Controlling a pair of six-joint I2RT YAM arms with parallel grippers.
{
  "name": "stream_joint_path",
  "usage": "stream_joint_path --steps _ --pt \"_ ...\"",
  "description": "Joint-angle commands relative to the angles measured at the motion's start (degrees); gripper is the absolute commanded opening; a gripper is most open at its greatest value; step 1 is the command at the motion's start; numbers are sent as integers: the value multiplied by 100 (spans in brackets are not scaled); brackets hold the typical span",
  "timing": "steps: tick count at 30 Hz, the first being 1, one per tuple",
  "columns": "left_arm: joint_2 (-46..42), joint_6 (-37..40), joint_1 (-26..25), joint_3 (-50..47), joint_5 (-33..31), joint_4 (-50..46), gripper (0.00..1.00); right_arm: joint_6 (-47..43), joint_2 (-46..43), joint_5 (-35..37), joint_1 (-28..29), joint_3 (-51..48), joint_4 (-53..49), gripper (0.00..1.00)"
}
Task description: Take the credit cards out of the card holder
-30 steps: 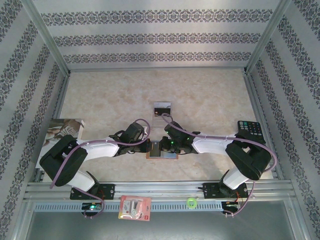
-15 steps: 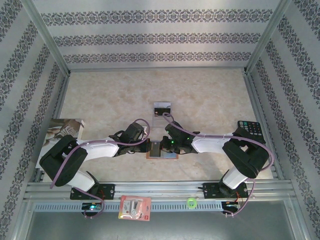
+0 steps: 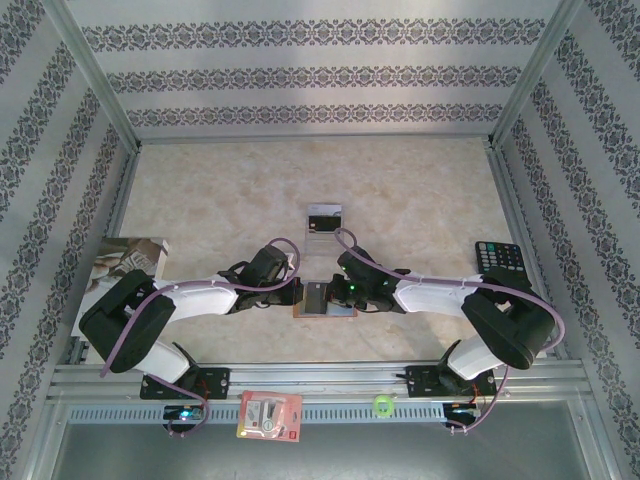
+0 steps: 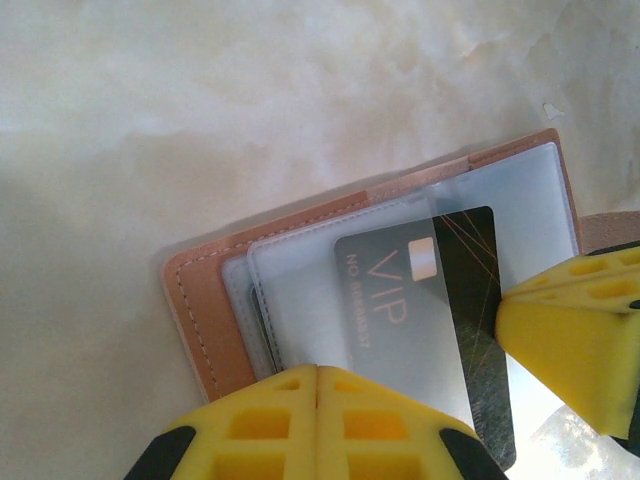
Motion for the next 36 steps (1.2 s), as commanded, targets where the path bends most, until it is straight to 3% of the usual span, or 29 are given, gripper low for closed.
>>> stream_joint_path --steps 1,5,11,13,17,20,28,32,36 --pt "157 -1 -16 -94 16 -75 5 -102 48 52 -11 30 -197 3" --pt "171 6 -14 -96 9 -67 5 -82 111 21 -11 18 -136 20" --pt "222 13 -14 -77 72 -37 5 -93 241 -89 -11 52 -28 27" --pt "244 20 -14 -62 116 -37 4 -84 295 -131 -12 52 17 25" --pt "221 44 -14 -51 103 -91 2 -78 281 -124 -43 11 32 7" --pt "115 58 12 -94 33 -136 1 -99 70 -12 -105 -102 -65 0" --pt "145 88 100 -68 107 -121 0 -603 -828 233 -407 -409 -726 0" --pt "113 149 141 33 189 -182 0 -1915 -1179 251 -428 -80 -1338 0" --pt "8 213 183 175 287 -306 13 -3414 -1376 695 -242 574 -2307 0"
